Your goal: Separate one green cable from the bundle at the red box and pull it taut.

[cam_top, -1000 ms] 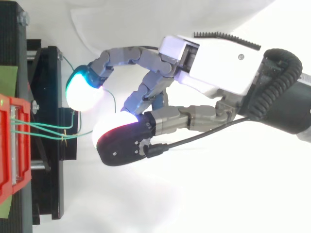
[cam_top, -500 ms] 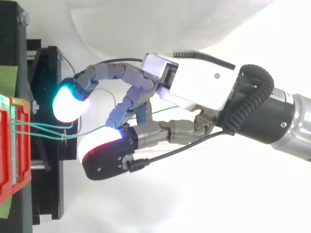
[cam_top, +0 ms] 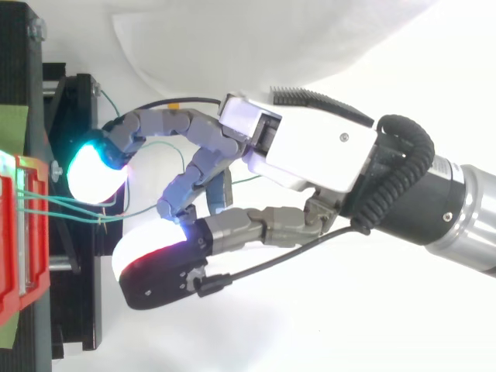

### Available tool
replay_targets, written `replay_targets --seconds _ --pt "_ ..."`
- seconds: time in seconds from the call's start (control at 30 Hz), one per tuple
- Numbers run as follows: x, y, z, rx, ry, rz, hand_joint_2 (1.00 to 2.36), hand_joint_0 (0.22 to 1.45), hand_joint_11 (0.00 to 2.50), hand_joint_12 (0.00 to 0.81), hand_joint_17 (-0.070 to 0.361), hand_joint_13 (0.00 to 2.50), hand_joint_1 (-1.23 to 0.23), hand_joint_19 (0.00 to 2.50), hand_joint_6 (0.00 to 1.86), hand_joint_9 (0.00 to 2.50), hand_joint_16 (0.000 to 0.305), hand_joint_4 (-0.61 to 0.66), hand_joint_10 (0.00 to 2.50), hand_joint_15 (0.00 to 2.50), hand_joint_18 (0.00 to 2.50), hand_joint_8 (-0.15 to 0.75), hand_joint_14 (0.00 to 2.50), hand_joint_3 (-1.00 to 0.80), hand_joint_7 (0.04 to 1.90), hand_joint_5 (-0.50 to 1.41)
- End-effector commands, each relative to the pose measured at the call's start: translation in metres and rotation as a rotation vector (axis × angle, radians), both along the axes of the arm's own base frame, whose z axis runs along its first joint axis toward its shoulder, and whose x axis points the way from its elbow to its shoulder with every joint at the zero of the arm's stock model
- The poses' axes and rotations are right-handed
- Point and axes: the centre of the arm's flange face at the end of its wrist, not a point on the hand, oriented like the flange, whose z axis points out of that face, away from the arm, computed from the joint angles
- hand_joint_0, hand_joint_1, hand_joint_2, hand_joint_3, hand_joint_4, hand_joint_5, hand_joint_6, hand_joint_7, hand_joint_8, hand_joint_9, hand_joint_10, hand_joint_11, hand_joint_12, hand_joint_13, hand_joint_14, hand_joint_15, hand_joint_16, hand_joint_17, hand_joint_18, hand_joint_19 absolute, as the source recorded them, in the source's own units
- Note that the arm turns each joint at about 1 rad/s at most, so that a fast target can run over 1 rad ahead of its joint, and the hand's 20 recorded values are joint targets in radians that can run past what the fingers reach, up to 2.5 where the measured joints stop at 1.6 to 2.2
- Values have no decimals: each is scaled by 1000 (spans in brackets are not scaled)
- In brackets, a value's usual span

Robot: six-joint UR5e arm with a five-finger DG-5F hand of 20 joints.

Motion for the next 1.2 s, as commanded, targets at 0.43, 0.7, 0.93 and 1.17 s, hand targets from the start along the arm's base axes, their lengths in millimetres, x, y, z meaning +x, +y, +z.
replay_targets --seconds 0.43,0.7,0.93,1.17 --pt "7 20 -22 60 -37 -27 1000 427 1131 422 196 1175 -539 827 503 1223 87 254 24 960 1248 346 26 -500 764 -194" --pt "7 24 -22 67 -36 -33 1000 428 1122 418 196 1176 -537 835 502 1223 87 255 26 962 1245 345 26 -500 765 -194" --pt "5 36 -23 153 -60 -54 1000 461 1248 393 184 1258 -610 872 503 1320 82 255 24 1060 1250 325 25 -500 774 -185" --pt "1 39 -26 188 -40 -48 1000 510 1879 350 161 1515 -746 1011 503 1603 71 289 1 1590 1357 285 12 -500 842 -143"
